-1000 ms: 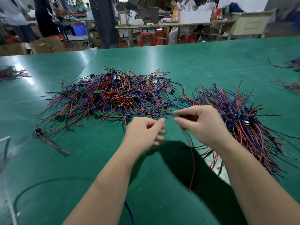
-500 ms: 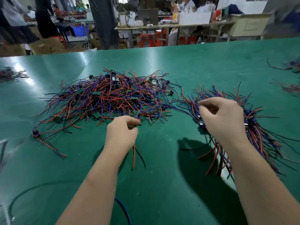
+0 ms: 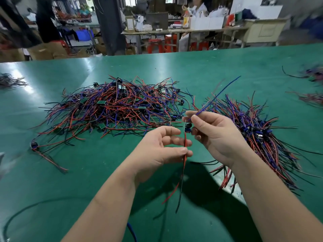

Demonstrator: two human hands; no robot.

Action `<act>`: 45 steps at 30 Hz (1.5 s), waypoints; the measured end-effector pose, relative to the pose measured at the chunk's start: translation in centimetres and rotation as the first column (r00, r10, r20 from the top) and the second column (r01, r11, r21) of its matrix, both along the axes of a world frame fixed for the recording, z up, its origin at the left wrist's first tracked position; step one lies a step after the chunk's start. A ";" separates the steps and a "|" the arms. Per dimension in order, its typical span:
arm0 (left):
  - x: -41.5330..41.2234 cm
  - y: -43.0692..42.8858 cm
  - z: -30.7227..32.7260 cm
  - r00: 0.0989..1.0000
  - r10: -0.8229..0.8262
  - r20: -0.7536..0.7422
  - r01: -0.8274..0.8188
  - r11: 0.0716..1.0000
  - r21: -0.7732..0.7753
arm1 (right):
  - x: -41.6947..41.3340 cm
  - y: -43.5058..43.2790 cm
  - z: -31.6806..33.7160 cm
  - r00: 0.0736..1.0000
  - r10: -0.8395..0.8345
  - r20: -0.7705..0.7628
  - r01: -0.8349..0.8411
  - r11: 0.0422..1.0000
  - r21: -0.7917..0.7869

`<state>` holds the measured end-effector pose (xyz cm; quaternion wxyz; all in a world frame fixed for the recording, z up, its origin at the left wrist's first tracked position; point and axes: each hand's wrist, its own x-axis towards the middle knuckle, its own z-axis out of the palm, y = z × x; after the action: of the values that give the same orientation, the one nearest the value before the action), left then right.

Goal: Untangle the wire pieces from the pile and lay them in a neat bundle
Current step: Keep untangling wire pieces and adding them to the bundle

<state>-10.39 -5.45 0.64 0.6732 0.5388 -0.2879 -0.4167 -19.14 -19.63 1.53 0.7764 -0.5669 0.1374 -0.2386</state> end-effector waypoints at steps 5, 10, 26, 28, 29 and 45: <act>0.0 -0.1 0.1 1.000 0.013 0.023 -0.015 0.994 0.105 | 0.1 -0.3 -0.5 0.996 -0.052 -0.078 0.038 0.985 -0.170; 0.0 -0.6 -0.5 0.956 0.223 0.191 -0.248 0.961 0.120 | 0.6 -0.1 -1.5 0.983 -0.132 -0.128 0.076 0.925 -0.372; -0.4 -0.2 -0.6 0.961 -0.127 0.246 0.029 0.931 0.364 | -1.4 -3.9 0.4 0.937 -0.328 -0.122 0.332 0.943 0.016; -0.3 0.2 -0.2 0.944 -0.231 0.237 0.130 0.917 0.376 | -1.7 -4.3 0.6 0.934 -0.338 -0.118 0.347 0.935 0.069; -0.2 0.3 -0.1 0.941 -0.249 0.228 0.155 0.918 0.364 | -1.8 -4.2 0.6 0.934 -0.338 -0.120 0.349 0.933 0.091; 0.7 0.1 0.8 0.971 -0.067 -0.229 0.051 0.996 -0.077 | -0.8 -3.4 0.5 0.966 -0.159 -0.203 0.194 0.968 0.163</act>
<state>-9.65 -5.39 1.49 0.7081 0.4536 -0.2380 -0.4860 -19.95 -22.99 2.02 0.7837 -0.4995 0.2815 -0.2388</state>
